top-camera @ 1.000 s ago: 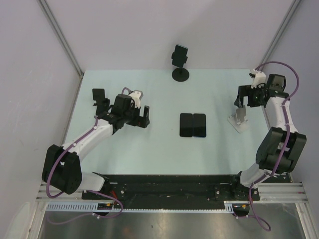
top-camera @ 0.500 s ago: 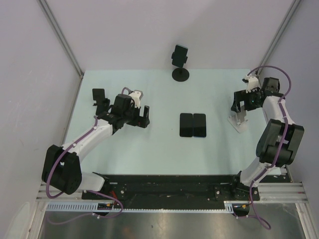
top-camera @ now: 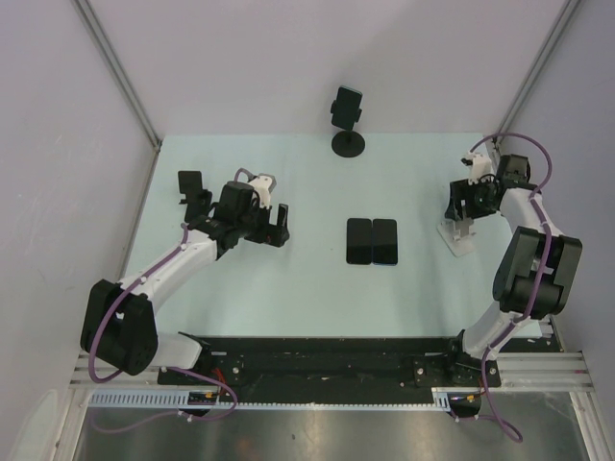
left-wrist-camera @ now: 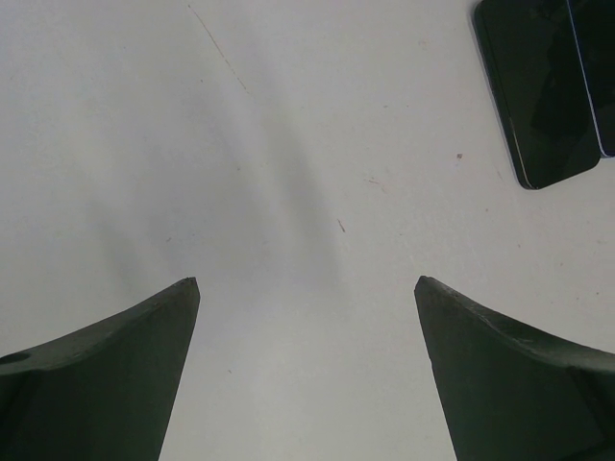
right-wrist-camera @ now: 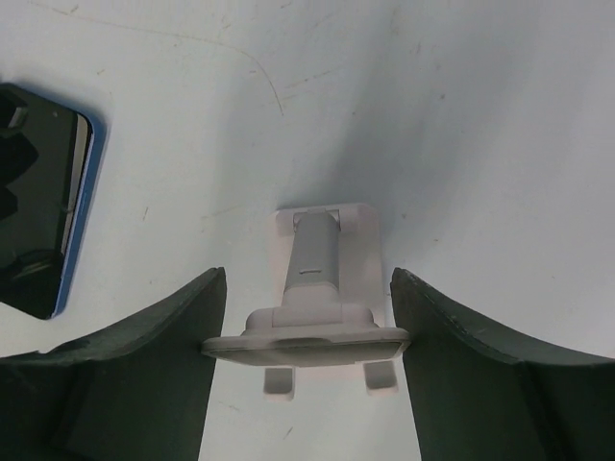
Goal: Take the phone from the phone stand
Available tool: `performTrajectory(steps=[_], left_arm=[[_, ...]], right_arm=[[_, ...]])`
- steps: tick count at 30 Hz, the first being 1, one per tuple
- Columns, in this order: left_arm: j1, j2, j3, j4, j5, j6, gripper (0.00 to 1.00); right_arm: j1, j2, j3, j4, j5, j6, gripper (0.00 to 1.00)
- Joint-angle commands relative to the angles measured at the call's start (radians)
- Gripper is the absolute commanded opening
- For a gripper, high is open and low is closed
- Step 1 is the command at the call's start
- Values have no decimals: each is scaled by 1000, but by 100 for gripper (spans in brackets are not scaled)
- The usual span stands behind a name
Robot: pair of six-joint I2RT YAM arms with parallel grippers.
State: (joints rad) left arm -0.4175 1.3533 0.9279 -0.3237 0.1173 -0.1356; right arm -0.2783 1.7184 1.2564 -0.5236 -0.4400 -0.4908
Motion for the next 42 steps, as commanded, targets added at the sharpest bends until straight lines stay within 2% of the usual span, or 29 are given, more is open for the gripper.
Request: performTrajectory(steps=[1, 4, 5, 6, 8, 9, 12, 16, 17, 20, 24, 31, 34, 42], left_arm=[[2, -37, 43, 23, 54, -27, 100], [-3, -42, 61, 21, 84, -58, 100], [-6, -43, 75, 23, 96, -71, 100], [-10, -48, 84, 22, 100, -78, 100], [-27, -51, 115, 23, 101, -96, 100], [-35, -52, 126, 23, 102, -101, 100], [-72, -52, 175, 29, 96, -125, 100], [-142, -45, 236, 51, 84, -157, 100], [-155, -43, 242, 69, 85, -165, 100], [-202, -37, 259, 129, 79, -194, 100], [-260, -14, 270, 205, 81, -217, 98], [-346, 18, 253, 321, 53, -260, 93], [-346, 27, 213, 426, 39, -311, 85], [-360, 87, 216, 472, 61, -302, 70]], right_arm=[[11, -88, 1, 85, -6, 92, 36], [30, -141, 0, 146, 0, 208, 28], [39, -154, 1, 163, 13, 246, 22], [47, -167, 1, 196, 45, 344, 20], [89, -204, 1, 227, 89, 423, 15], [114, -216, 1, 246, 168, 469, 15], [197, -255, 1, 255, 262, 631, 15], [280, -281, 0, 244, 285, 817, 15], [345, -289, 0, 237, 302, 840, 15], [415, -305, 0, 229, 340, 938, 14], [525, -321, 0, 237, 336, 1026, 13], [640, -364, -2, 247, 374, 1112, 12], [674, -381, -12, 257, 377, 1127, 13], [718, -413, -43, 280, 360, 1167, 12]])
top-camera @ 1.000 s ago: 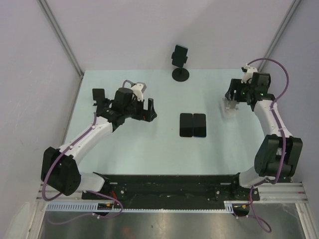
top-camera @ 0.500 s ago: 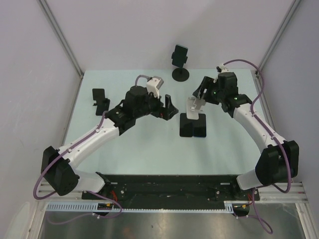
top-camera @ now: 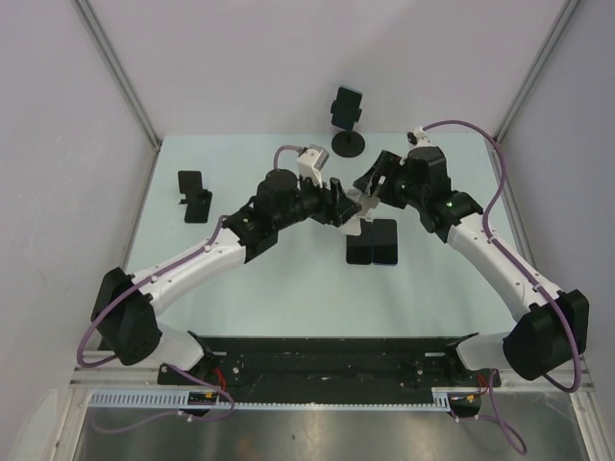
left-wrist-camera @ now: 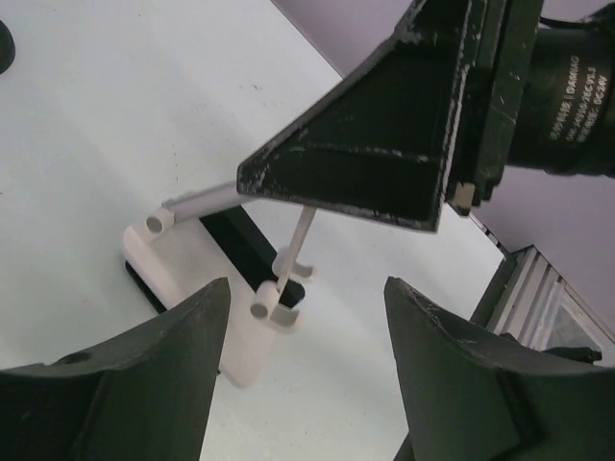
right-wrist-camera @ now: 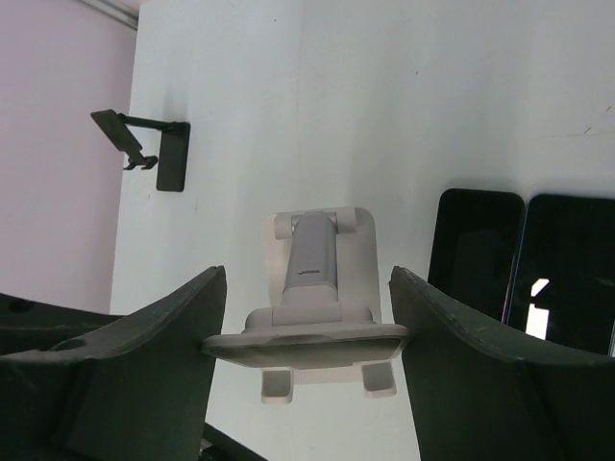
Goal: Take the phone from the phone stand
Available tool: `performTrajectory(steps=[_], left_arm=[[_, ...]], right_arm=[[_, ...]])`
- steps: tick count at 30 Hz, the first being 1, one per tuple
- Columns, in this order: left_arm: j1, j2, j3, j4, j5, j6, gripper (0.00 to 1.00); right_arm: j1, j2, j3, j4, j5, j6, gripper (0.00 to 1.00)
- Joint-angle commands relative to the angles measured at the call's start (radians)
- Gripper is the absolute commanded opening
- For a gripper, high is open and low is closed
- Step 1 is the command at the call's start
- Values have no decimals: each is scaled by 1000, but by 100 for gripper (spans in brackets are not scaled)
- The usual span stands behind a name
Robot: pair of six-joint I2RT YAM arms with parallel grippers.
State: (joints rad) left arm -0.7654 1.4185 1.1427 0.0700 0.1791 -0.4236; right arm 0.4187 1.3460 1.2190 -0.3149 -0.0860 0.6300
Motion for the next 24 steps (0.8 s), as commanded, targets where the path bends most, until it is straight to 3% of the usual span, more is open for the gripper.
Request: performTrajectory(steps=[1, 13, 15, 17, 18, 20, 21, 23, 24], left_arm=[[-12, 26, 3, 83, -4, -12, 69], [-15, 76, -21, 102, -10, 55, 33], [-15, 76, -32, 102, -4, 60, 24], [-15, 69, -37, 103, -7, 65, 9], [-15, 66, -43, 103, -10, 72, 3], [-15, 53, -50, 103, -21, 85, 0], [-11, 46, -57, 103, -23, 98, 0], [4, 33, -67, 103, -17, 112, 0], [14, 22, -78, 103, -10, 115, 0]], right_arm=[[26, -42, -6, 73, 5, 50, 12], [83, -34, -18, 118, -21, 97, 12], [83, -30, -21, 128, -31, 103, 12], [84, -25, -22, 138, -32, 103, 12], [86, -24, -22, 138, -34, 103, 14], [81, -18, -29, 152, -49, 93, 20], [80, -18, -29, 160, -57, 89, 31], [72, -22, -29, 177, -78, 71, 44], [69, -25, -30, 181, -86, 65, 56]])
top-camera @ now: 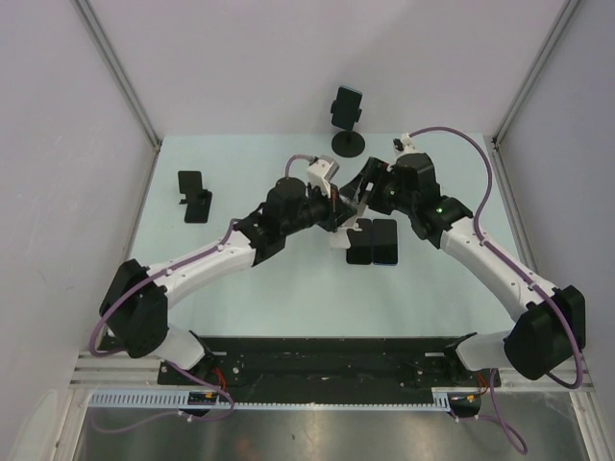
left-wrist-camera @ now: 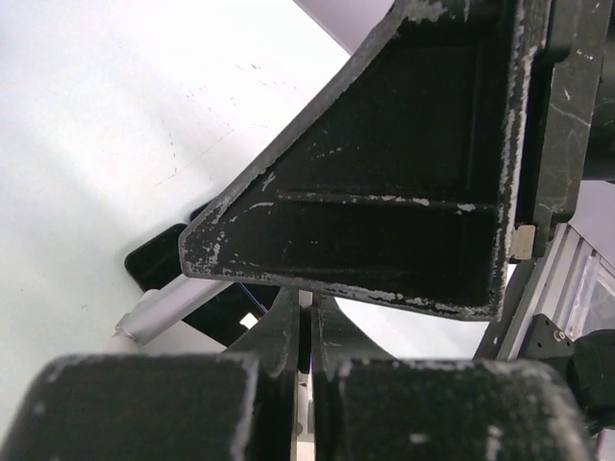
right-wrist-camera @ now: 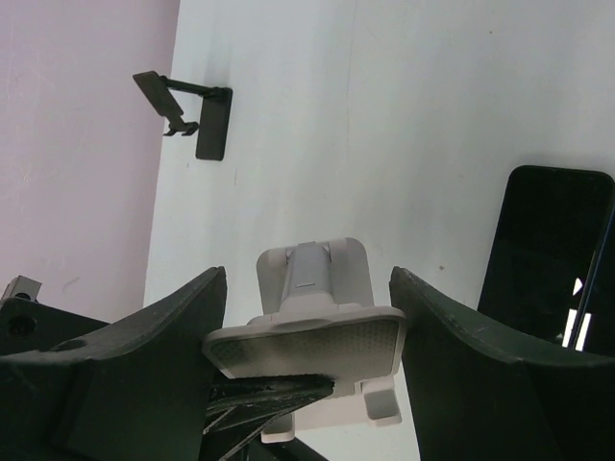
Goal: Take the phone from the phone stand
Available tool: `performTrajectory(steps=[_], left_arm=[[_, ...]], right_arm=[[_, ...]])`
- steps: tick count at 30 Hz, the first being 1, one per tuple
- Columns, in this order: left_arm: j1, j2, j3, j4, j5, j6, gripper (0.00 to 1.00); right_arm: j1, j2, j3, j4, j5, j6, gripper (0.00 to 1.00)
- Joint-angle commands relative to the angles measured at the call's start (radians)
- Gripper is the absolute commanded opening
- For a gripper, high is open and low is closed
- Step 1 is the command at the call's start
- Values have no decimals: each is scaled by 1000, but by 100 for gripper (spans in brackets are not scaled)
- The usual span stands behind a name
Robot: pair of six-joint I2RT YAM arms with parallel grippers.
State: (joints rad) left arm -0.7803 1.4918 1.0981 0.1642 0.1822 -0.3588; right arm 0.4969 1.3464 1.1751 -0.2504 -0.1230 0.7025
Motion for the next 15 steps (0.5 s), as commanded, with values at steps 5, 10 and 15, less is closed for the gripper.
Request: performTrajectory(steps=[5, 10, 15], left_arm=[[130, -85, -76, 11, 31, 72, 1], [265, -113, -122, 12, 111, 96, 0], [440, -65, -126, 12, 181, 144, 0]], right_arm=[[-43, -65, 12, 129, -60, -83, 86], [-103, -116, -14, 117, -79, -153, 95], [-179, -173, -86, 126, -154, -176, 94]])
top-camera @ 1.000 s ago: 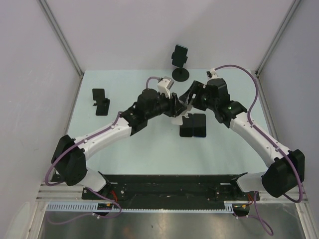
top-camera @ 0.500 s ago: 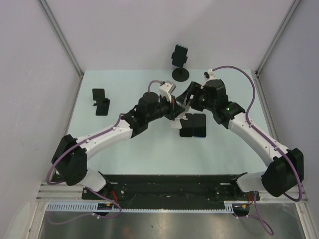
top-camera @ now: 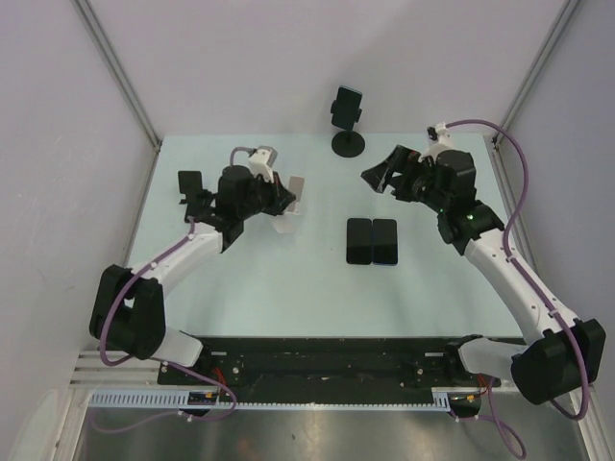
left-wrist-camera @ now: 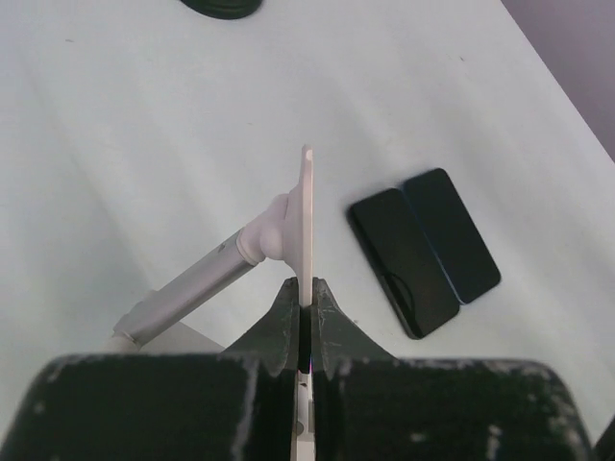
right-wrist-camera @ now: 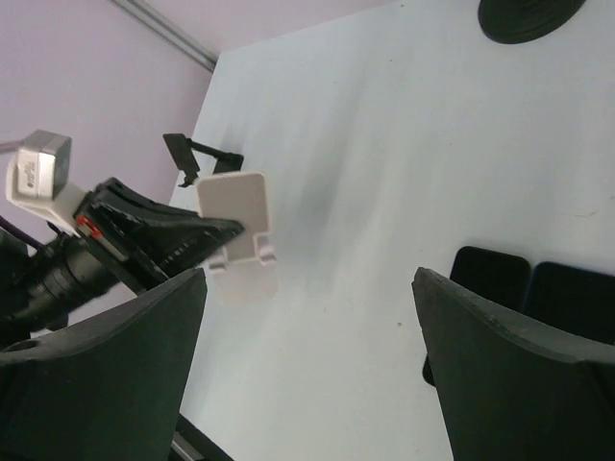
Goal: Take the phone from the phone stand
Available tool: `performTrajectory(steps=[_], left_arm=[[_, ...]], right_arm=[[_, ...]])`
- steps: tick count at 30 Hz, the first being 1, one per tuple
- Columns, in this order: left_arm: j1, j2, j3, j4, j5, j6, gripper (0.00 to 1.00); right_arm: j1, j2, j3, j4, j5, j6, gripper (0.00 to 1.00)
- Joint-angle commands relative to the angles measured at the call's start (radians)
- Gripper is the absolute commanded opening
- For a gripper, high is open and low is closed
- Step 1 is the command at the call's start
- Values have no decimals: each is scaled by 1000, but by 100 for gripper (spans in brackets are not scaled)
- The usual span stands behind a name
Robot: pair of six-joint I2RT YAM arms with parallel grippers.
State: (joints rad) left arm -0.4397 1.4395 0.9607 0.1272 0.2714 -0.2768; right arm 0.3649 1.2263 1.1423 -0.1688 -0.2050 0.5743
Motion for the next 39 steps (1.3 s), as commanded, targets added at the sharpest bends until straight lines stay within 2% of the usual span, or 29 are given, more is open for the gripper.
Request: performTrajectory(steps=[1, 4, 10, 18, 20, 26, 32, 39], left_arm=[[123, -1, 16, 49, 118, 68, 0], [237, 79, 53, 49, 194, 102, 0], [363, 280, 156, 49, 328, 134, 0], [427, 473, 266, 54, 471, 154, 0], [437, 516, 297, 54, 518, 110, 0], [496, 545, 285, 52, 535, 41, 2], [510, 523, 216, 52, 555, 16, 11], [530, 467, 142, 51, 529, 25, 32]], right_arm=[[-56, -60, -65, 51, -83, -51, 94], [-78, -86, -104, 52, -97, -63, 94], [-96, -120, -159, 52, -106, -90, 93], [-98, -128, -202, 40, -125, -119, 93], [-98, -125, -213, 43, -131, -116, 93], [-95, -105, -219, 83, -136, -105, 93], [-95, -85, -219, 123, -151, -99, 93], [-93, -63, -219, 153, -185, -102, 93]])
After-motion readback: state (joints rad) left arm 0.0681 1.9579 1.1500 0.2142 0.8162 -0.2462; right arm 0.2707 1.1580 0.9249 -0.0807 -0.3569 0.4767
